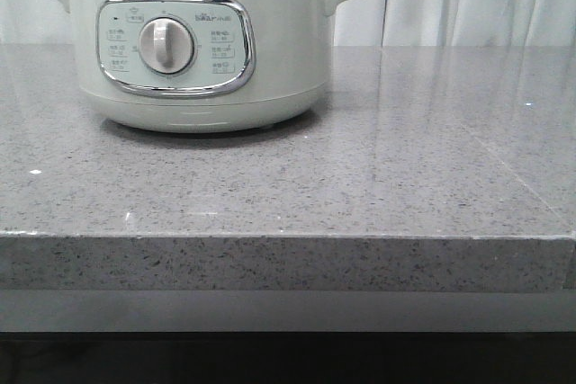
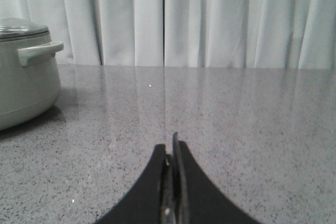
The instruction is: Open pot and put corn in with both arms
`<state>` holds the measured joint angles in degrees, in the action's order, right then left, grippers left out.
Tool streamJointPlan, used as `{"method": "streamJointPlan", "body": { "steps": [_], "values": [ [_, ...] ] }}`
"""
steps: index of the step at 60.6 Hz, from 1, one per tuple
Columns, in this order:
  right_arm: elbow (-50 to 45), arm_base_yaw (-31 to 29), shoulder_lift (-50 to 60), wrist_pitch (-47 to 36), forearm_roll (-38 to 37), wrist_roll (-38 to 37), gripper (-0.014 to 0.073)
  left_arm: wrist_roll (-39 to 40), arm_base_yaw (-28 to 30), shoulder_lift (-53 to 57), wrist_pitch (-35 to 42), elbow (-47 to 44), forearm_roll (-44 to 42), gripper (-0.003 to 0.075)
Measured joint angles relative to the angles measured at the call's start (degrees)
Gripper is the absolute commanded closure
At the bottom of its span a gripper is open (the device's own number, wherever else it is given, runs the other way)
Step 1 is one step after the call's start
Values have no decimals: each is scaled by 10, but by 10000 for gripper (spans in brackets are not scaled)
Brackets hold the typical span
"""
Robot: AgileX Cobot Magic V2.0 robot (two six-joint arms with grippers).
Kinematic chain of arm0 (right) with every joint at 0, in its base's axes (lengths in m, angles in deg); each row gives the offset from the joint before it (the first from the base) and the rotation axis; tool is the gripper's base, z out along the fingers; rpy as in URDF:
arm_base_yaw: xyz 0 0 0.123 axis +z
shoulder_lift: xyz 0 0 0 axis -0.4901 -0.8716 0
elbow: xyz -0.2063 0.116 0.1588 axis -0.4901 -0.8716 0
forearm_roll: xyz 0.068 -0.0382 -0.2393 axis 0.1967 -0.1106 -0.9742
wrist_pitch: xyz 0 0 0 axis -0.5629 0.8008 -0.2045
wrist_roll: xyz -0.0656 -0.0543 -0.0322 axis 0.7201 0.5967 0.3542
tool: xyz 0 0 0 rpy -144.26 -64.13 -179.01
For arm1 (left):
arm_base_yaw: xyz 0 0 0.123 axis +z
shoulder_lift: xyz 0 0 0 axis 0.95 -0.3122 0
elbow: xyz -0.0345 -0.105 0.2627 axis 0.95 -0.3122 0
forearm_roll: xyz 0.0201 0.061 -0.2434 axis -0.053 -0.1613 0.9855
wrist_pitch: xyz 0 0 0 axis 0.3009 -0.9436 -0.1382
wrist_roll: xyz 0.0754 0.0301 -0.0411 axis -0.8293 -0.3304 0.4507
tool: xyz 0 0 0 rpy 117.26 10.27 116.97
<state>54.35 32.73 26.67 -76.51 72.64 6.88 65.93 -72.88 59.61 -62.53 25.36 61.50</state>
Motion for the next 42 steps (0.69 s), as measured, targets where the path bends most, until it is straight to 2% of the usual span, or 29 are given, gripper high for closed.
{"method": "streamJointPlan", "body": {
  "steps": [14, 42],
  "values": [
    [0, -2, 0, 33, -14, -7, 661, 0, 0, 0, 0, 0, 0, 741],
    [0, -3, 0, 30, -21, -8, 661, 0, 0, 0, 0, 0, 0, 741]
  ]
}}
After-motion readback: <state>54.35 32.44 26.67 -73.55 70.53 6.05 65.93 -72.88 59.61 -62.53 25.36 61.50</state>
